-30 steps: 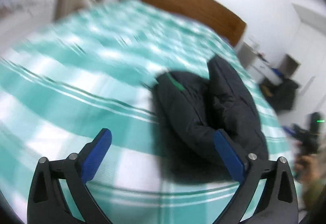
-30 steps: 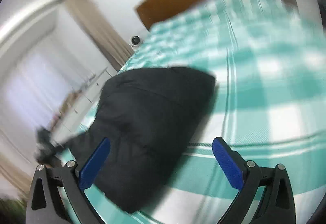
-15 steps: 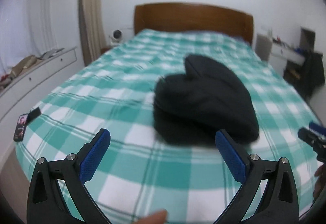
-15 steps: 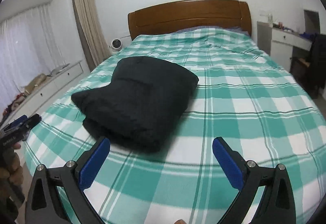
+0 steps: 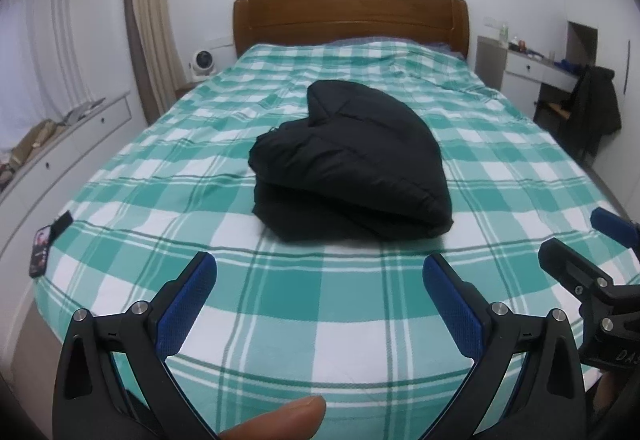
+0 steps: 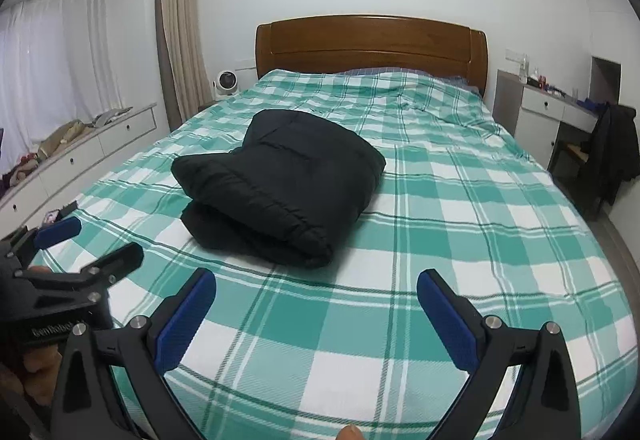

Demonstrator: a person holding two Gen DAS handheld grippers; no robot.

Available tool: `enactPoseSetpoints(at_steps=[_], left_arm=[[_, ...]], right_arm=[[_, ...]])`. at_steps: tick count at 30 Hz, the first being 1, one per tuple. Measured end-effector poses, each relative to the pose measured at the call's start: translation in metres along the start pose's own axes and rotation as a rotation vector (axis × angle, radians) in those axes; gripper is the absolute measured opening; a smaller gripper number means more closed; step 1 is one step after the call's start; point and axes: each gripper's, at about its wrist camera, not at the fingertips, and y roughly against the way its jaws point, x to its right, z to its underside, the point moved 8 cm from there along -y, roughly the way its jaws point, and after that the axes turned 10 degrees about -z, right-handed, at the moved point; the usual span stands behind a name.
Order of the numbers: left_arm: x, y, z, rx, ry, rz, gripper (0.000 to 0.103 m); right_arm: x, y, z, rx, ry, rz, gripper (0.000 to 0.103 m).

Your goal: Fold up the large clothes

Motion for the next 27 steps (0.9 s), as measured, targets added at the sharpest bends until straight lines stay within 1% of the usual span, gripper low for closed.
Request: enactPoseSetpoints(at_steps=[4,8,10,13,16,18,20,23,27], left_arm=[[-0.002,-0.005,0.004,-0.034,-0.013,-0.034,0.103],[-0.001,-0.006,0.006,-0.038,-0.054,-0.072,0.103],[-0.002,-0.005,0.007,-0.045,-0.062,-0.069,0.103],[-0.007,-0.003,0.007,-0.048,-0.039,-0.06,0.103],[-0.014,-0.001,0.005,-0.049,-0.011,-0.052,0.103],[-0.016,0.001,0.004,-0.044,-0.001,-0.044,0.103],[-0.017,0.002,0.001,-0.036,0.005,-0.046,0.103],[-0.017,0.004,-0.001,-0.032,0.008,-0.046,0.103],[-0.017,0.003,-0.001,-0.024,0.01,-0.042,0.103]], right_arm=[[0.001,0.001,0.001,-0.016,0.006,0.055,0.102],[-0.003,0.002,0.002,-0.03,-0.002,0.059,0.102],[-0.005,0.003,0.002,-0.025,-0.003,0.048,0.102],[-0.008,0.004,0.003,-0.026,-0.004,0.041,0.102],[-0.01,0.007,0.003,0.0,0.002,0.021,0.102],[-0.011,0.008,0.002,0.009,0.008,0.024,0.102],[-0.012,0.006,0.004,-0.015,0.013,0.036,0.102],[-0.016,0.003,0.004,-0.026,0.029,0.032,0.102],[-0.014,-0.006,0.007,-0.06,-0.002,0.026,0.102]])
